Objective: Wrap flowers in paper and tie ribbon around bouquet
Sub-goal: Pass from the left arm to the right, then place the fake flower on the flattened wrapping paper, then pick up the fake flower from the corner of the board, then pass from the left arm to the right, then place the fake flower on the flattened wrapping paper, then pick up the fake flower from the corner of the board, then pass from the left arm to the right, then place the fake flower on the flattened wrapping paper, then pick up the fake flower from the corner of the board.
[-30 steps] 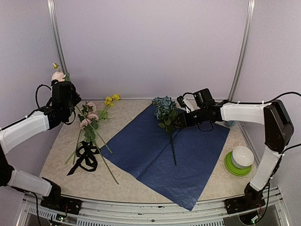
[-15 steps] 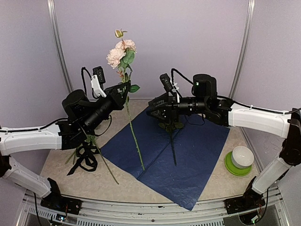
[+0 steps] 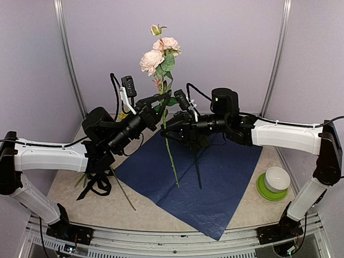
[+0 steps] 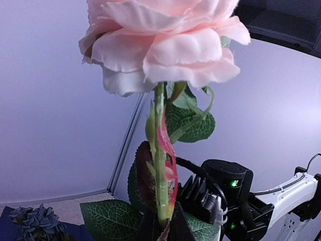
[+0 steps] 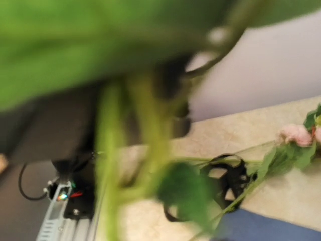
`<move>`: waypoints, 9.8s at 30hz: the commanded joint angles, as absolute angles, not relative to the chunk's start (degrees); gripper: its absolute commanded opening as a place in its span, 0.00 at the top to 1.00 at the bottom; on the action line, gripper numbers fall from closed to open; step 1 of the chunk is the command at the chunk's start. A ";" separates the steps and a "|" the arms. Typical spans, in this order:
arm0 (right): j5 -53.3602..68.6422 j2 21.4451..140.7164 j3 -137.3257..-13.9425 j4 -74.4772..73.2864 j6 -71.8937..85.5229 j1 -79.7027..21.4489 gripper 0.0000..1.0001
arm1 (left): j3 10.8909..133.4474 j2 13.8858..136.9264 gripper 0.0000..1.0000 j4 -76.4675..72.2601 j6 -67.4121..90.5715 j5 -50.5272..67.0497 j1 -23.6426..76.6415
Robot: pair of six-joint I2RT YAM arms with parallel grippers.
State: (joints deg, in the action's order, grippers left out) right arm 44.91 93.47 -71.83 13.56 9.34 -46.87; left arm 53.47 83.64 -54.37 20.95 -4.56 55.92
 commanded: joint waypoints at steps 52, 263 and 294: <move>8.76 113.36 -85.04 -17.40 17.91 -36.73 0.75 | 54.78 99.79 0.41 12.68 29.63 -15.89 6.15; 15.93 105.21 -73.14 -12.36 21.81 -27.61 0.64 | 89.68 127.34 0.16 31.90 9.46 -27.62 16.17; 15.84 95.12 -72.15 -14.19 15.67 -27.64 0.64 | 84.49 106.79 1.00 12.10 7.57 -24.90 13.06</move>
State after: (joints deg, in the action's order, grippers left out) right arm 14.37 98.37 -73.19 -14.22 17.56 -27.94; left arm 90.19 122.61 27.11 9.10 -12.84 11.53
